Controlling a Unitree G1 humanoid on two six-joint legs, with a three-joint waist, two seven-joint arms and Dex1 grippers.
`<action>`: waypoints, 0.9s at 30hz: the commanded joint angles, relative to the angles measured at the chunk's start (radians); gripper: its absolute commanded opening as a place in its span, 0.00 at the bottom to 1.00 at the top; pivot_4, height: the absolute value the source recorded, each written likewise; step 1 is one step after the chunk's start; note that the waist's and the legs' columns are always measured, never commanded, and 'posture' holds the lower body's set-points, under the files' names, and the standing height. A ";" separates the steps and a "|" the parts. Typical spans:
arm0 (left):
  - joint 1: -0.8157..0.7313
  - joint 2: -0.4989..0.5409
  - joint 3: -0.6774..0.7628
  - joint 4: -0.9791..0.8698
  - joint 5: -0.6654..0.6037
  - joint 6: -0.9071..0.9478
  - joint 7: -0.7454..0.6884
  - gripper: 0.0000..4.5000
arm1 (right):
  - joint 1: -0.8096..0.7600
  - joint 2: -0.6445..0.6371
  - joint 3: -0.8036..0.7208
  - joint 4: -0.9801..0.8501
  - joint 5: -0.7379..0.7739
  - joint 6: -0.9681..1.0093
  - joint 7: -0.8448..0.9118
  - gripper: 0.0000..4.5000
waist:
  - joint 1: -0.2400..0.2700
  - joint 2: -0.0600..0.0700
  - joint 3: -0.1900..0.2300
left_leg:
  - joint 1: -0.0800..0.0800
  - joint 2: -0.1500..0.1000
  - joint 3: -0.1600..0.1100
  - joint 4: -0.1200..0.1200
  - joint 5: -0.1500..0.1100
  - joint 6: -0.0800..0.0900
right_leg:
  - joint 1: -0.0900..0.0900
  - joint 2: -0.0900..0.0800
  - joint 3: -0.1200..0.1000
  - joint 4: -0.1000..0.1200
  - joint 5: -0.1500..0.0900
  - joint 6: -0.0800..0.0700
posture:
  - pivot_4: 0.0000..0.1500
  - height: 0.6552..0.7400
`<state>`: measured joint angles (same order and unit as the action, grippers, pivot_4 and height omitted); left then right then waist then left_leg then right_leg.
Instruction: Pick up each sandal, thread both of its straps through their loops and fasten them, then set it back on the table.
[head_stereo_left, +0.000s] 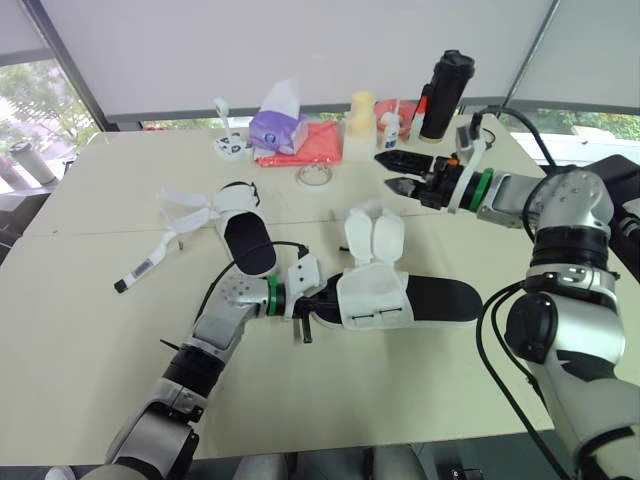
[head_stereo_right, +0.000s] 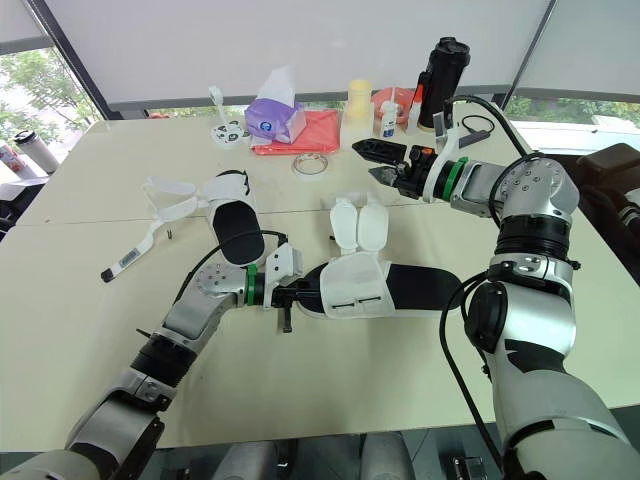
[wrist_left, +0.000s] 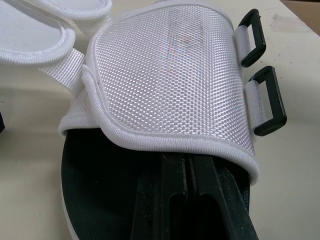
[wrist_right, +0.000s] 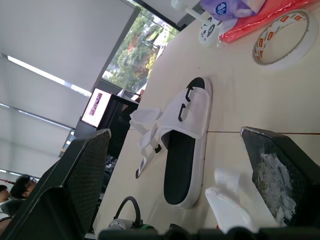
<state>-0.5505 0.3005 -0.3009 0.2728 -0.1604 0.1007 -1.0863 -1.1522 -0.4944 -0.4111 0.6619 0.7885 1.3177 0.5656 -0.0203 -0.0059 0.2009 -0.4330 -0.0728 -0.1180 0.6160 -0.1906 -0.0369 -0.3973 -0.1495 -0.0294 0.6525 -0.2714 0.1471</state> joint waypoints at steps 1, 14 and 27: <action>-0.002 0.003 0.004 -0.004 0.008 0.001 0.006 0.00 | -0.027 -0.003 -0.022 -0.028 0.020 -0.009 0.020 0.94 | 0.000 0.000 0.000 | 0.000 0.000 0.000 0.000 0.000 0.000 | 0.000 0.000 0.000 0.000 0.000 0.000 | 1.00 1.00; 0.005 0.004 0.000 -0.013 0.007 0.005 0.008 0.00 | 0.085 -0.083 0.173 -0.081 -0.133 -0.092 0.105 0.88 | 0.000 0.000 0.000 | 0.000 0.000 0.000 0.000 0.000 0.000 | 0.000 0.000 0.000 0.000 0.000 0.000 | 1.00 1.00; 0.013 0.004 -0.004 -0.025 0.009 0.005 0.011 0.00 | 0.185 -0.039 0.200 -0.155 -0.121 0.010 0.135 0.88 | -0.001 0.000 -0.001 | 0.000 0.000 0.000 0.000 0.000 0.000 | 0.000 0.000 0.000 0.000 0.000 0.000 | 1.00 1.00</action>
<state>-0.5451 0.3038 -0.2994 0.2658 -0.1604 0.1012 -1.0772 -0.9452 -0.5326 -0.1914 0.5700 0.6351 1.3133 0.6829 -0.0212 -0.0054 0.2002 -0.4326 -0.0729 -0.1178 0.6162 -0.1905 -0.0371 -0.3972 -0.1496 -0.0290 0.6529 -0.2713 0.1470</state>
